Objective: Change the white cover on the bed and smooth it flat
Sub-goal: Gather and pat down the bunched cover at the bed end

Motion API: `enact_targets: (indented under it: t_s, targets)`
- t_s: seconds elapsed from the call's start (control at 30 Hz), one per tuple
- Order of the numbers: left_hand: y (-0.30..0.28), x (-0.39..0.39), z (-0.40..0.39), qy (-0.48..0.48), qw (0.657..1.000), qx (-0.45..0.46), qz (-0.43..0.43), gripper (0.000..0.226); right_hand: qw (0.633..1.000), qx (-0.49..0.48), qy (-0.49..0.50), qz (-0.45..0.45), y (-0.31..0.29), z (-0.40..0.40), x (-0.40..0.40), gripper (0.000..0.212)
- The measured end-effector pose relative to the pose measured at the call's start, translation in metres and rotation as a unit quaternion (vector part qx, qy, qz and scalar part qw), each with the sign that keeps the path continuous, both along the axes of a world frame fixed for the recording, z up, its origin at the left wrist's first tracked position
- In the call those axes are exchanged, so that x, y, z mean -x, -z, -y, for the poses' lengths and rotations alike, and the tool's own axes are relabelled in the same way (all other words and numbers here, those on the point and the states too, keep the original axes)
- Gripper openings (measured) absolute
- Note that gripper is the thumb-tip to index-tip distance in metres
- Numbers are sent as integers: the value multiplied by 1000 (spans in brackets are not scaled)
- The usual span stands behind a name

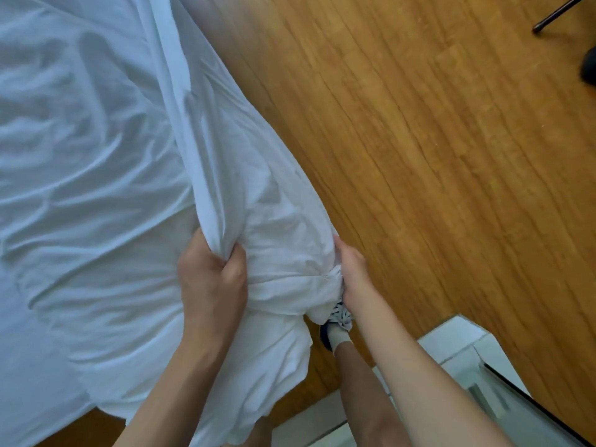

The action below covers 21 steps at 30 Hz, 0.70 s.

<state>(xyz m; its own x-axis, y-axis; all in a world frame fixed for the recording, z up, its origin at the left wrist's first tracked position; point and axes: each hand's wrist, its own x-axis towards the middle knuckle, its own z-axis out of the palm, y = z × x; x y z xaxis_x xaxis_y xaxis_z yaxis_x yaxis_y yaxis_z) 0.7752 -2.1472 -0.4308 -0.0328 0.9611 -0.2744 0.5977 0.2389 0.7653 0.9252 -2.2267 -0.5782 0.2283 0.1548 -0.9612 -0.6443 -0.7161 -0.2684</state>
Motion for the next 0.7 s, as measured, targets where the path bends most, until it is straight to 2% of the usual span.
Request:
enact_targets:
  t_s: [0.07, 0.17, 0.23, 0.3, 0.4, 0.47, 0.53, 0.6, 0.7]
  targets:
    - [2, 1, 0, -7, 1000, 5, 3, 38, 994, -15, 45, -94, 7, 2, -6, 60]
    - [7, 4, 0, -6, 1000, 5, 30, 33, 988, -50, 68, -132, 10, 5, -19, 64]
    - [10, 5, -1, -12, 999, -3, 30, 26, 987, -59, 44, -146, 10, 6, -26, 64]
    - [11, 2, 1, -23, 1000, -20, 8, 22, 988, -69, 24, -136, 8, 7, -31, 48]
    - [10, -5, 9, -45, 998, -51, -13, 26, 990, -86, 90, -60, 1, 3, -34, 18]
    - [9, -6, 10, -66, 996, -57, 3, 34, 980, -88, 176, -23, -5, -3, -37, 15]
    - [11, -2, 3, -89, 995, -38, 17, 31, 968, -74, 238, -37, -11, -11, -43, 21]
    - [14, 2, -9, -144, 986, 17, 81, 36, 964, -48, 255, -64, -18, -19, -45, 27]
    - [11, -3, -17, -199, 948, 87, 231, 58, 972, -78, 203, -89, -34, -25, -41, 31]
